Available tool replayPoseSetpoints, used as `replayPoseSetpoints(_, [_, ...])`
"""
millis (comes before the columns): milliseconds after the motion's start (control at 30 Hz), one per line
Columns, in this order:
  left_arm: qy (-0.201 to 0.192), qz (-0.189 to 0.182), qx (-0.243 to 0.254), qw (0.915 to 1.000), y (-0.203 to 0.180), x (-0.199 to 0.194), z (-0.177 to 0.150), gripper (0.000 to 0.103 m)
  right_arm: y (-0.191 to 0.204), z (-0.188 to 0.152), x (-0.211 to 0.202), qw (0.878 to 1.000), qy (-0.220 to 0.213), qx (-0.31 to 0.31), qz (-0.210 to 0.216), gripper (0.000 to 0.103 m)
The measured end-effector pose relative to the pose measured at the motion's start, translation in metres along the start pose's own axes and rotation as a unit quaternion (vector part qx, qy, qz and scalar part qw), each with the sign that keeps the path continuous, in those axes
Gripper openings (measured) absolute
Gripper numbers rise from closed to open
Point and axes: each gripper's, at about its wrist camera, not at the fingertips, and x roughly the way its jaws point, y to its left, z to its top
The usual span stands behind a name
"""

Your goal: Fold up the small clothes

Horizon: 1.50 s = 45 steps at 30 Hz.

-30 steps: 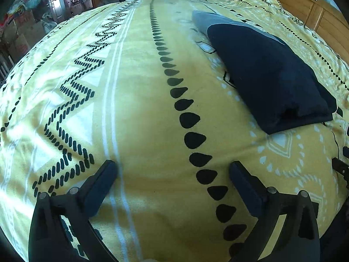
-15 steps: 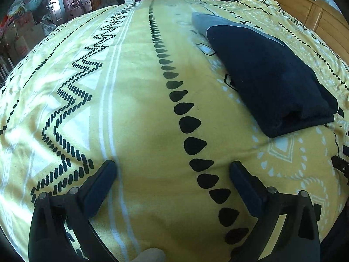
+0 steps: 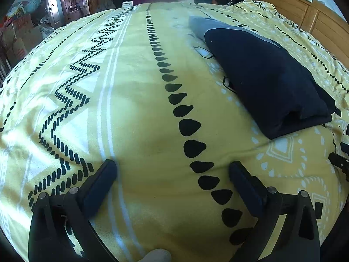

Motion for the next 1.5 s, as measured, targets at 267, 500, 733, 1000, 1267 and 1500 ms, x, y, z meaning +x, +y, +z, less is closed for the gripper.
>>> replayPoseSetpoints(267, [-0.001, 0.001, 0.001, 1.0, -0.0003, -0.0005, -0.0006, 0.103, 0.0009, 0.0071, 0.0039, 1.0, -0.009, -0.005, 0.001, 0.103])
replayPoseSetpoints(500, [-0.001, 0.004, 0.004, 1.0, -0.0011, -0.0015, -0.001, 0.103, -0.0003, 0.0091, 0.004, 1.0, -0.006, -0.007, 0.005, 0.103])
replayPoseSetpoints(733, [-0.002, 0.004, 0.004, 1.0, -0.0012, -0.0016, -0.0013, 0.103, -0.0002, 0.009, 0.0035, 1.0, -0.006, -0.008, 0.005, 0.103])
replayPoseSetpoints(1000, [-0.002, 0.003, 0.005, 1.0, -0.0007, -0.0013, -0.0009, 0.103, 0.0, 0.0088, 0.0034, 1.0, -0.006, -0.007, 0.005, 0.103])
replayPoseSetpoints(1267, [-0.002, 0.003, 0.005, 1.0, -0.0011, -0.0012, -0.0007, 0.103, 0.0013, 0.0074, 0.0028, 1.0, -0.006, -0.009, 0.006, 0.103])
replayPoseSetpoints(1500, [-0.005, 0.003, 0.005, 1.0, -0.0004, -0.0024, -0.0022, 0.103, 0.0018, 0.006, 0.0026, 1.0, -0.006, -0.01, 0.006, 0.103])
